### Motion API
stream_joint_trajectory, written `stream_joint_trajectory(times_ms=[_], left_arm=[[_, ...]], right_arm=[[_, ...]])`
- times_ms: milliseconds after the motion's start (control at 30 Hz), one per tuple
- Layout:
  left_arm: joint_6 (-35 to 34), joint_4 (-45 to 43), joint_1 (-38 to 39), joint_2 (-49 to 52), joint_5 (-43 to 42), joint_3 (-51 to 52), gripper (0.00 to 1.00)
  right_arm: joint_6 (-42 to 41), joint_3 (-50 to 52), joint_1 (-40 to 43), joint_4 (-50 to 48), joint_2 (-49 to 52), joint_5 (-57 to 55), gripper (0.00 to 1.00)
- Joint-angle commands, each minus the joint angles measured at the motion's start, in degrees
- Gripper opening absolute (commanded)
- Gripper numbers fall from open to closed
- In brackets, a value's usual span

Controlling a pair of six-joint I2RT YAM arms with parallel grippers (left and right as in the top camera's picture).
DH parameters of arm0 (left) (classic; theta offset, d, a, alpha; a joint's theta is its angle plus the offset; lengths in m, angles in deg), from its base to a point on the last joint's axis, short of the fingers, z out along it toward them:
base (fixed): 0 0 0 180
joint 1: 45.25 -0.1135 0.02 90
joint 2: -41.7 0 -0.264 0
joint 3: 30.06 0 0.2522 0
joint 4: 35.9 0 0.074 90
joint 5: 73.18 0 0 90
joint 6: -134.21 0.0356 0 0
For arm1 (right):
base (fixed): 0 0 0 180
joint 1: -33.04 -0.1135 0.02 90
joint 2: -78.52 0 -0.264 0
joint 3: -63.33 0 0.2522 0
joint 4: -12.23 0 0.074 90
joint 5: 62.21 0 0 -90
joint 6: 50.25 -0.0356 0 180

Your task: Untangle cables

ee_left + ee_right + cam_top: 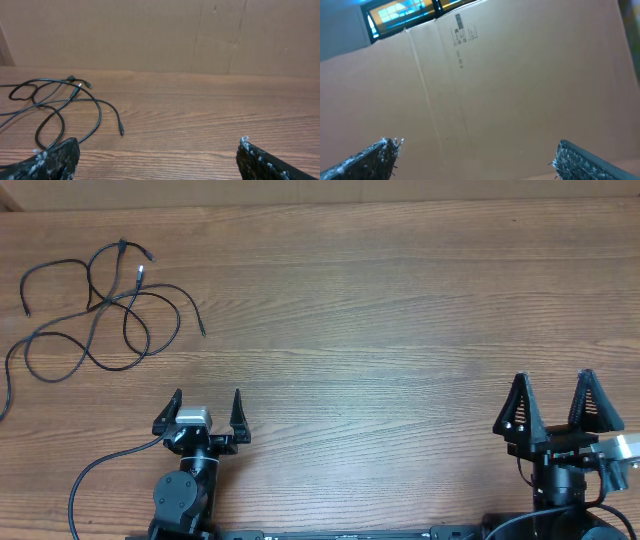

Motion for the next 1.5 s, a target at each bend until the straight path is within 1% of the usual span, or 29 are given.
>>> stream_joint_trajectory(times_ms=[0, 100, 167, 300, 400, 433, 633, 833, 1467], left_arm=[[1.0, 0.0, -0.6, -0.6, -0.8, 0.2, 0.99], [1.0, 0.0, -0.6, -0.6, -0.8, 0.2, 1.00], [1.0, 0.0, -0.6, -0.6, -0.8, 0.2, 0.99], [1.0, 0.0, -0.6, -0.6, -0.8, 0.2, 1.00], [1.0, 0.0, -0.6, -0.6, -0.8, 0.2, 0.99], [1.0, 0.0, -0.6, -0.6, -0.8, 0.2, 0.99], [1.0, 0.0, -0.6, -0.6, -0.8, 0.2, 1.00], [1.0, 0.0, -0.6, -0.6, -0.8, 0.2, 0.99], [1.0, 0.0, -0.6, -0.6, -0.8, 0.2, 0.99]], right_arm=[[6.8, 1.2, -2.8, -0.4, -0.5, -0.8, 1.00], [6.6, 3.2, -3.8, -2.3, -0.5, -1.4, 1.00], [6.4, 6.0, -3.4, -6.9, -0.5, -1.4, 1.00], [6.0, 14.3, -2.3, -19.0, -0.5, -0.8, 1.00], [3.3, 20.0, -2.3, -24.8, -0.5, -0.2, 1.00], [2.4, 21.0, -2.3, -24.9, -0.5, -0.2, 1.00], [0.5, 20.7, -2.3, -13.1, -0.5, 0.5, 1.00], [0.6, 20.7, -2.3, 4.1, -0.5, 0.5, 1.00], [1.0, 20.7, -2.3, 4.2, -0.5, 1.2, 1.00]])
